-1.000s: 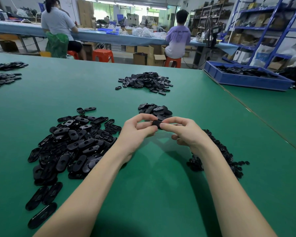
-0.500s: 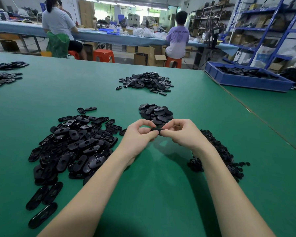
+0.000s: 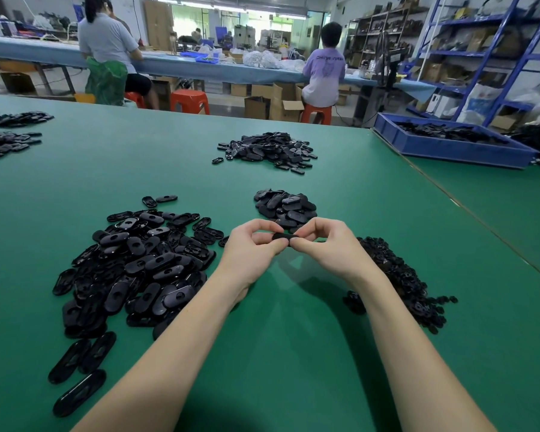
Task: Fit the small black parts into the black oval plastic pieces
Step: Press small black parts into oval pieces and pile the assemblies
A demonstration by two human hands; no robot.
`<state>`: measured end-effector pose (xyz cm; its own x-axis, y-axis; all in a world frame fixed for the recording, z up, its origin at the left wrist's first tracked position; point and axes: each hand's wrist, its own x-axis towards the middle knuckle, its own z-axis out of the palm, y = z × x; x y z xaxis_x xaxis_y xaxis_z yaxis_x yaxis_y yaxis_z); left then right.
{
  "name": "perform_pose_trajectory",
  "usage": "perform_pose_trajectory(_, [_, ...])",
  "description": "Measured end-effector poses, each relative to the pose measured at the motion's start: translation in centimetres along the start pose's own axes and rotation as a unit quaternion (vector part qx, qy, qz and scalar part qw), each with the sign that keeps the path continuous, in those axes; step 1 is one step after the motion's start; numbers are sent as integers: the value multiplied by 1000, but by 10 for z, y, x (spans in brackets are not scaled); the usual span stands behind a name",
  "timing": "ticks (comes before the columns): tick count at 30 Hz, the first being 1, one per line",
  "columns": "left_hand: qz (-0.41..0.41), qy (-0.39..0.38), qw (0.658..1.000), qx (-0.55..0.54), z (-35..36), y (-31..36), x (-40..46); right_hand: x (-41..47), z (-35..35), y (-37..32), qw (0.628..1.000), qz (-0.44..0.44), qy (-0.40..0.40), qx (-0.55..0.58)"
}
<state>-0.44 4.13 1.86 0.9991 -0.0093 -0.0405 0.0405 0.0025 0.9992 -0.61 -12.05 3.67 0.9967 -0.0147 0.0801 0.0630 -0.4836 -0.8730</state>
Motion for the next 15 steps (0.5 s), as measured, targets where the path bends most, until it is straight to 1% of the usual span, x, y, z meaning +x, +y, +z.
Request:
perform_pose_trajectory(6, [21, 36, 999, 7, 2, -4, 3, 0, 11, -3, 999, -18, 29, -4])
perform_pose_trajectory(8, [43, 33, 998, 15, 1, -4, 3, 0, 12, -2, 999, -20, 35, -2])
perform_pose_trajectory(10, [70, 10, 997, 22, -5, -2, 3, 0, 8, -2, 999, -1, 16, 48])
perform_pose_trajectory(13, [114, -30, 988, 100, -13, 4, 4, 2, -1, -1, 988, 31, -1, 148])
perform_pose_trajectory(15, [139, -22, 977, 161, -14, 4, 3, 2, -6, 0, 987, 47, -11, 154])
